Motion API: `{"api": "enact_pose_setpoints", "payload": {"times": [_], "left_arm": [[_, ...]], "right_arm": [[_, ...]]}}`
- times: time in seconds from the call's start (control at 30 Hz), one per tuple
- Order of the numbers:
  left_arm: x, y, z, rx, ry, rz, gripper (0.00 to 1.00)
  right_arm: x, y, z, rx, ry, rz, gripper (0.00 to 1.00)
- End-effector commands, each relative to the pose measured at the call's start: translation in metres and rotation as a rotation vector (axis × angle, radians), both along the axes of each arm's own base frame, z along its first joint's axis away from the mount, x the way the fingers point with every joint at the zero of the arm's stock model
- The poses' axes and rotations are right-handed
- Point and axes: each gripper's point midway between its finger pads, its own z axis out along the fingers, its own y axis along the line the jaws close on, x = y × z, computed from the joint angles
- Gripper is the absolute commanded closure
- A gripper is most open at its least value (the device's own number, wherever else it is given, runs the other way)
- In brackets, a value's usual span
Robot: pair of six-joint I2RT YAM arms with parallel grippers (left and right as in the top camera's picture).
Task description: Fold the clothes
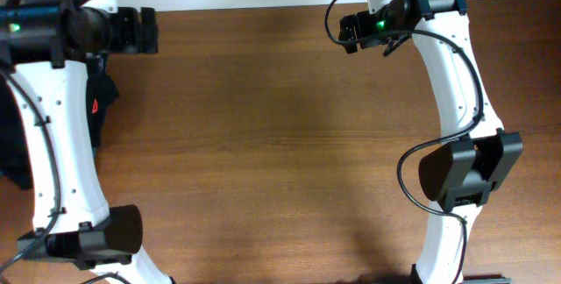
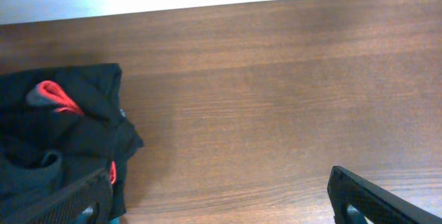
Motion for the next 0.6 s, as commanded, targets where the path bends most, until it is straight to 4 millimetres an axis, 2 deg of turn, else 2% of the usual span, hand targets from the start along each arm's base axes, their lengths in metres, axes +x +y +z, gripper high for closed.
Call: {"api": "enact_pose_setpoints", "payload": {"times": [0.0, 0.13, 0.3, 0.37, 0.57], "left_arm": [[0.010, -0.011, 0.000, 0.017, -0.022, -0.048, 0.01], [0.003, -0.009, -0.009, 0.021, 0.024, -0.048, 0.01], [-0.006, -0.009, -0.016, 0.017, 0.074, -0.048, 0.01], [-0.014, -0.009, -0.022, 0.015, 0.112, -0.048, 0.01], [-0.021, -0.011, -0.038, 0.001, 0.179, -0.047, 0.01]], "right_arm": [[-0.004, -0.004, 0.015, 0.002, -0.018, -0.005, 0.01], [-0.021, -0.016, 0.033, 0.001, -0.007, -0.025, 0.01], [-0.047, -0.035, 0.087, 0.001, -0.099, -0.064, 0.01], [-0.063, -0.050, 0.108, -0.030, -0.129, -0.101, 0.01], [-0.106, -0.072, 0.146, -0.052, -0.172, -0.176, 0.01]]}}
